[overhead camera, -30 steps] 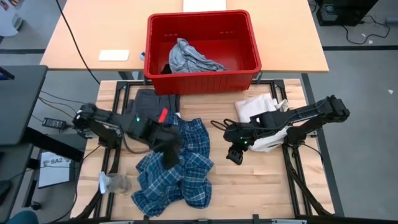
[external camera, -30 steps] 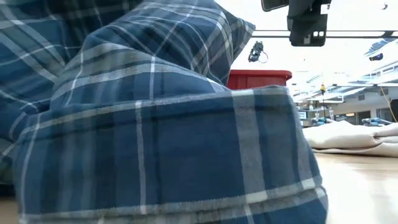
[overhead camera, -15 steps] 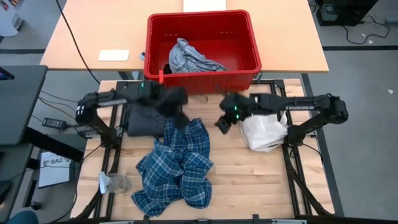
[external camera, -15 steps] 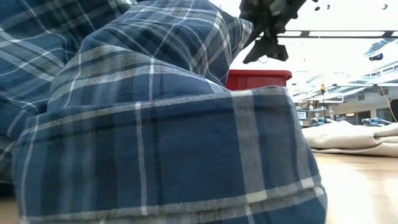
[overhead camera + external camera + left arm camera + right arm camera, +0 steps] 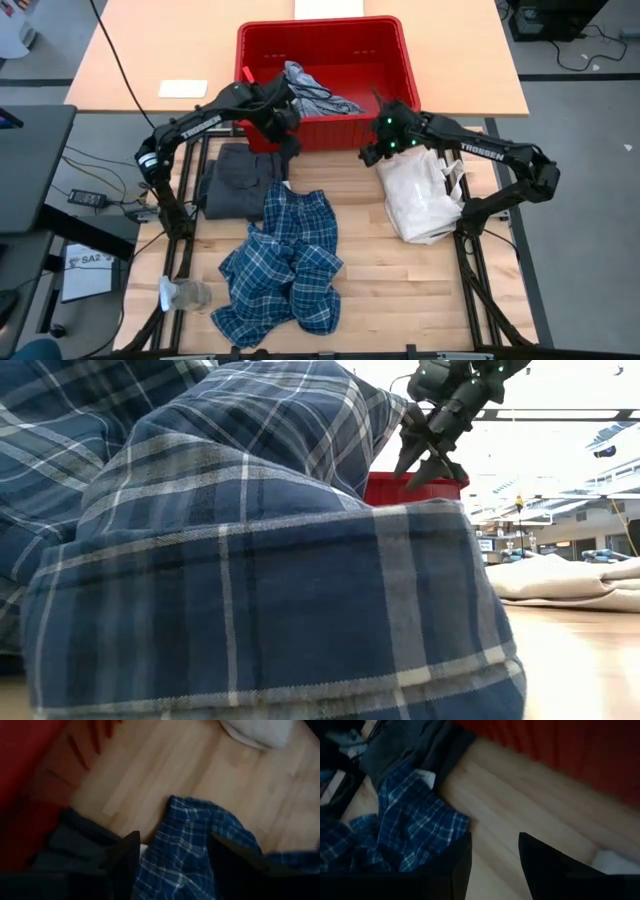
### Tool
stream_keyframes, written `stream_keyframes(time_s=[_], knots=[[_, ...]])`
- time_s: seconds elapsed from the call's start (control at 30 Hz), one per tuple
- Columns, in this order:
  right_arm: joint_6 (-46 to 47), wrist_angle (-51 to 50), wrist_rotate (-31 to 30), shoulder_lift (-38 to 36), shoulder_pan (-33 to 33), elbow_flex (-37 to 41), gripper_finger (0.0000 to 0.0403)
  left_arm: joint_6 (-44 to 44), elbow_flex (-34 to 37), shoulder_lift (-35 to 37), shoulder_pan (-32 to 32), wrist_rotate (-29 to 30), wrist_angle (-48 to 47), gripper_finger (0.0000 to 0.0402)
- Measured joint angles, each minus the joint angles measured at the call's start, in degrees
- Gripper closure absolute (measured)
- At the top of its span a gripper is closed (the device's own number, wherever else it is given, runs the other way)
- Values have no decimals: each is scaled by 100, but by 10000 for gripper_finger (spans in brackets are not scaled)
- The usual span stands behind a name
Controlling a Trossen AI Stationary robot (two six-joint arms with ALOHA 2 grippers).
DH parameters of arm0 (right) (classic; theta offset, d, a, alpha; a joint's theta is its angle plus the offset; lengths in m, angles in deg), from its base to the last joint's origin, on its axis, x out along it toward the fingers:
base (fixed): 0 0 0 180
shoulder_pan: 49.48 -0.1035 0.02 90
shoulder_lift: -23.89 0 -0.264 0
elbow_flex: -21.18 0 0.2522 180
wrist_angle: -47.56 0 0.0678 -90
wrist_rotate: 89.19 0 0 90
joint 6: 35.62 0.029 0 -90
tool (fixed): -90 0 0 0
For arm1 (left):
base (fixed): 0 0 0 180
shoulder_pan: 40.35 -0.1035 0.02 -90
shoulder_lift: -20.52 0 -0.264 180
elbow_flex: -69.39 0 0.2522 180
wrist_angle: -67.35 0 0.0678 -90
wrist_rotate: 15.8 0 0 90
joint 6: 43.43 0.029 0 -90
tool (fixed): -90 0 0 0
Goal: Fold Laundry from Bin
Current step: Adjust the laundry bin, then fold the plaid pants
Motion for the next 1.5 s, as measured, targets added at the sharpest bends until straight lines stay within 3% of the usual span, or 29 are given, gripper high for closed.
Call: stream_keyframes(time_s=[0.13,0.33,0.63,0.93,1.03,1.23,1.5], knots=[[14,-9,22,0,170,0,234,343,-18,-142,-196,-238,-153,183],[-560,76,-334,2,367,0,234,761,-12,-179,-483,150,302,191],[-918,715,-295,4,1638,-2,234,844,1,-204,-1050,47,875,192],[-1215,2449,-526,197,2678,-12,234,982,-18,-807,-1519,128,2853,192],[-1099,2740,-311,422,2928,-22,234,803,14,-936,-1661,142,3301,192],[-656,2402,450,542,3080,-17,234,605,-151,-740,-1781,126,2872,192],[452,2211,1417,502,2588,-12,234,689,-496,-135,-1552,155,1544,191]])
